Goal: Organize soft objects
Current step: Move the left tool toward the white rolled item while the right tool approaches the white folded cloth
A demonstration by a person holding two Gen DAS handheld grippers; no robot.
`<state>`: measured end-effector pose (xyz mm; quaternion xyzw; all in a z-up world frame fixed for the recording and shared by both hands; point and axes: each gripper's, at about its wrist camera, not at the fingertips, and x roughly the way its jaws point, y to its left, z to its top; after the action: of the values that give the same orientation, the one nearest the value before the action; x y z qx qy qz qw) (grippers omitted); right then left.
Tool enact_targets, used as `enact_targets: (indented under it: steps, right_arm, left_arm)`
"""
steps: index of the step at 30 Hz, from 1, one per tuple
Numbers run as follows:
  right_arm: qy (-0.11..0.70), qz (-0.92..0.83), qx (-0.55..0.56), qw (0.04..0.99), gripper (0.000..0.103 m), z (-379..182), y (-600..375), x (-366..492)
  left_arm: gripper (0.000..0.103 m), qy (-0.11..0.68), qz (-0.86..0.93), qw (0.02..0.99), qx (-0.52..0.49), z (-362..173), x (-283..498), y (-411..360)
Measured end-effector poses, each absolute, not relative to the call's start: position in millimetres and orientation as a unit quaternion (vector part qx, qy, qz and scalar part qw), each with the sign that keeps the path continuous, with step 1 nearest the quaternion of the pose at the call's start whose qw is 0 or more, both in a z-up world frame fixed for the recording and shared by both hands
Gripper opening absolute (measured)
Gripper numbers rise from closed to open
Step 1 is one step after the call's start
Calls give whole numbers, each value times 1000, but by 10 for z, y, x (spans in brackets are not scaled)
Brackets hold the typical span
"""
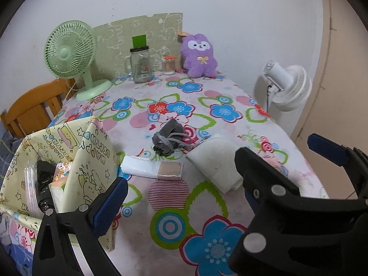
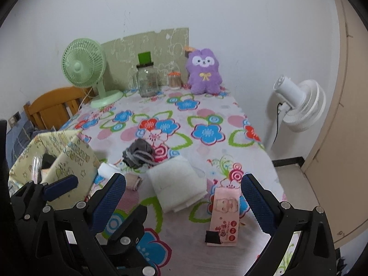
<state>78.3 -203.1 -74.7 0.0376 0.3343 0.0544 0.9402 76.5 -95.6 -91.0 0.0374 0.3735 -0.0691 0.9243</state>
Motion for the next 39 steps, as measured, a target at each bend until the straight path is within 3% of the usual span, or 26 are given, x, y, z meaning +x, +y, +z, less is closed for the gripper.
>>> enact_targets:
  steps: [21, 39]
  right_arm:
    - [382, 67, 39, 921, 102, -1154, -2079, 1302]
    - [418, 102, 32, 902, 102, -1379, -2050, 1714]
  left_arm:
    - [100, 443, -1, 897, 6, -1343, 1270, -932]
    - [101, 452, -6, 892, 19, -1490, 1579, -963]
